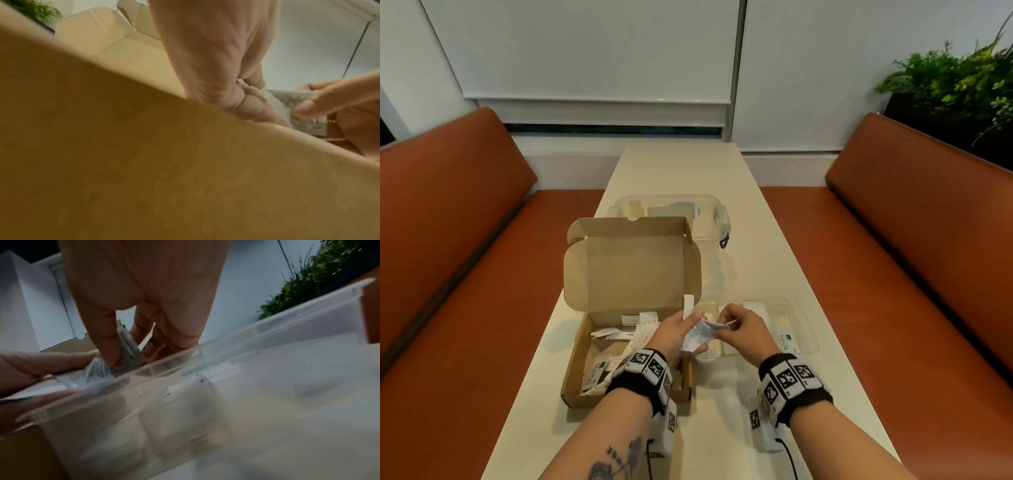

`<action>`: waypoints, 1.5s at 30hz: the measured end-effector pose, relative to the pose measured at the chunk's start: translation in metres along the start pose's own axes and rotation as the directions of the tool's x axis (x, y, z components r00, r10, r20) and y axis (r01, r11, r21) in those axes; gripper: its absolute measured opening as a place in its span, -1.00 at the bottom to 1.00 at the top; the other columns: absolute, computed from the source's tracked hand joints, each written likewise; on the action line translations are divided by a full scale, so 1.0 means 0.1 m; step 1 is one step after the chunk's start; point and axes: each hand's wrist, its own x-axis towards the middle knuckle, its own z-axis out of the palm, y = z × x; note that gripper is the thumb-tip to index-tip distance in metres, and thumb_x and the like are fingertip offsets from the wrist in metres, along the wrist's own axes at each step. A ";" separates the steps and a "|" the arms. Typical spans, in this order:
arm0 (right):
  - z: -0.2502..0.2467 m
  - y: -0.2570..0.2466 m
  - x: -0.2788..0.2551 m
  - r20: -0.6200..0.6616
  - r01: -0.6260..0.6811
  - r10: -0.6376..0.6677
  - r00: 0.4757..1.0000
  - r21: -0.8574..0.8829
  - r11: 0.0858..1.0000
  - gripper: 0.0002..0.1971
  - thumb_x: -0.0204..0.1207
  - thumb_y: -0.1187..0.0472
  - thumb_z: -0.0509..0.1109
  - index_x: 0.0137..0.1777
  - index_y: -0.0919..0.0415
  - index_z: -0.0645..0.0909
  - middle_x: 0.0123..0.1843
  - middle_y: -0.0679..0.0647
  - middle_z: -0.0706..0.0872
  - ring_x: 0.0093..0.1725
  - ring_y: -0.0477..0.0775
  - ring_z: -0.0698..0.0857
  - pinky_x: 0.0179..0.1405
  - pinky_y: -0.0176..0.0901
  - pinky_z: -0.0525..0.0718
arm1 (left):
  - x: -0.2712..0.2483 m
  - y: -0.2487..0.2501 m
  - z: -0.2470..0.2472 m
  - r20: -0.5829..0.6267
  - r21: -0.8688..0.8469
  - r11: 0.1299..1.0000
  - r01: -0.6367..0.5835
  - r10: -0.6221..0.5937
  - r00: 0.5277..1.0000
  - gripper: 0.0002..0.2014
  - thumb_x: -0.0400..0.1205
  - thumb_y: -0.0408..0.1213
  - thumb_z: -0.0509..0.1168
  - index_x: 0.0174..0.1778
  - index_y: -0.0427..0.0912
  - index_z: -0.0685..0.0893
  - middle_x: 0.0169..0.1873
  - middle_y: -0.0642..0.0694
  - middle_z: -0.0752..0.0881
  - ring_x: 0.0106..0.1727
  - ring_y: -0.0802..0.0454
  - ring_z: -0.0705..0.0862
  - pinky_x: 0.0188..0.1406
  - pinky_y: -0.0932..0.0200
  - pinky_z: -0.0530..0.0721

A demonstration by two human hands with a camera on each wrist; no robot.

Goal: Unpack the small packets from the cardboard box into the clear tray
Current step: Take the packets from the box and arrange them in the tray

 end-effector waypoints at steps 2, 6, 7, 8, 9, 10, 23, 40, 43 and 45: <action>-0.04 0.01 -0.02 -0.003 -0.024 0.024 1.000 0.084 0.996 -0.79 0.39 0.39 0.45 -0.30 0.14 0.48 -0.26 0.04 0.57 -0.31 -0.01 0.56 -0.38 -0.22 0.65 | 0.00 -0.01 0.00 0.001 0.021 1.000 -0.022 0.022 1.000 -0.76 0.61 -0.18 0.39 0.12 -0.20 0.67 0.10 -0.26 0.70 0.04 -0.12 0.75 -0.31 0.15 0.75; -0.11 0.04 -0.05 -0.043 -0.059 0.070 0.997 0.215 0.975 -0.78 0.42 0.40 0.42 -0.29 0.16 0.44 -0.17 0.19 0.67 -0.22 0.09 0.70 -0.43 -0.09 0.77 | 0.01 -0.01 0.00 -0.005 0.003 1.000 -0.011 0.011 1.000 -0.78 0.61 -0.26 0.39 0.14 -0.22 0.66 0.08 -0.29 0.72 0.04 -0.13 0.74 -0.35 0.19 0.74; -0.13 0.05 -0.05 -0.060 -0.054 0.070 0.996 0.235 0.971 -0.78 0.41 0.42 0.41 -0.30 0.16 0.44 -0.14 0.21 0.68 -0.23 0.07 0.73 -0.42 -0.09 0.78 | 0.01 -0.01 0.00 -0.007 0.002 1.000 -0.008 0.008 1.000 -0.79 0.61 -0.27 0.39 0.13 -0.23 0.66 0.08 -0.30 0.71 0.05 -0.14 0.74 -0.35 0.18 0.75; -0.15 0.06 -0.04 -0.082 -0.047 0.070 0.994 0.254 0.966 -0.78 0.41 0.44 0.39 -0.30 0.17 0.44 -0.13 0.23 0.68 -0.27 0.04 0.75 -0.44 -0.10 0.77 | 0.01 -0.01 0.00 -0.009 0.005 1.000 -0.005 0.005 1.000 -0.80 0.61 -0.27 0.39 0.12 -0.23 0.67 0.08 -0.30 0.71 0.05 -0.14 0.74 -0.35 0.18 0.75; -0.17 0.06 -0.04 -0.110 -0.039 0.071 0.991 0.270 0.962 -0.79 0.41 0.45 0.38 -0.29 0.18 0.45 -0.14 0.24 0.68 -0.34 0.00 0.75 -0.50 -0.14 0.73 | 0.01 -0.01 0.00 -0.011 0.009 1.000 -0.003 0.003 1.000 -0.81 0.61 -0.28 0.38 0.11 -0.23 0.67 0.07 -0.29 0.70 0.05 -0.14 0.73 -0.35 0.17 0.76; -0.21 0.07 -0.04 -0.147 -0.027 0.070 0.987 0.275 0.961 -0.80 0.42 0.44 0.39 -0.27 0.18 0.46 -0.16 0.23 0.67 -0.43 -0.02 0.73 -0.58 -0.19 0.67 | 0.01 -0.01 0.01 -0.012 0.012 1.000 -0.002 0.002 1.000 -0.82 0.62 -0.28 0.38 0.10 -0.22 0.67 0.06 -0.28 0.70 0.04 -0.13 0.73 -0.35 0.17 0.76; -0.72 0.33 -0.10 -0.311 -0.007 0.209 0.927 0.543 0.840 -0.90 0.53 0.38 0.40 -0.11 0.40 0.73 -0.10 0.28 0.80 -0.10 0.11 0.79 -0.08 -0.28 0.78 | 0.00 -0.01 0.03 -0.024 0.007 1.000 -0.015 0.015 1.000 -0.84 0.61 -0.29 0.39 0.07 -0.23 0.68 0.04 -0.28 0.71 0.01 -0.10 0.74 -0.37 0.19 0.76; -1.07 0.45 0.01 -0.470 -0.291 0.206 0.858 -0.116 0.950 -0.86 0.48 0.34 0.42 0.01 0.18 0.72 -0.10 0.05 0.76 -0.12 -0.01 0.69 0.00 -0.08 0.73 | 0.11 -0.13 0.67 0.093 0.112 0.992 -0.049 0.038 0.995 -0.88 0.61 -0.29 0.38 0.03 -0.17 0.70 -0.02 -0.23 0.76 -0.03 -0.14 0.78 -0.32 0.13 0.78; -1.10 0.42 0.10 -0.470 -0.380 0.241 0.849 -0.228 0.896 -0.93 0.46 0.37 0.42 -0.15 0.20 0.70 -0.08 0.09 0.77 -0.02 0.08 0.71 0.04 -0.05 0.70 | 0.11 -0.16 0.69 0.081 0.093 0.994 -0.059 0.051 0.995 -0.89 0.62 -0.31 0.37 0.04 -0.17 0.70 0.02 -0.26 0.75 -0.02 -0.14 0.79 -0.33 0.12 0.79; -1.06 0.41 0.17 -0.433 -0.385 0.245 0.867 -0.272 0.882 -0.90 0.49 0.42 0.35 -0.17 0.28 0.68 -0.08 0.17 0.77 -0.03 0.14 0.74 0.03 -0.03 0.72 | 0.11 -0.17 0.69 0.074 0.070 0.996 -0.055 0.050 0.996 -0.89 0.61 -0.32 0.37 0.04 -0.18 0.69 0.04 -0.27 0.74 0.00 -0.16 0.78 -0.34 0.12 0.78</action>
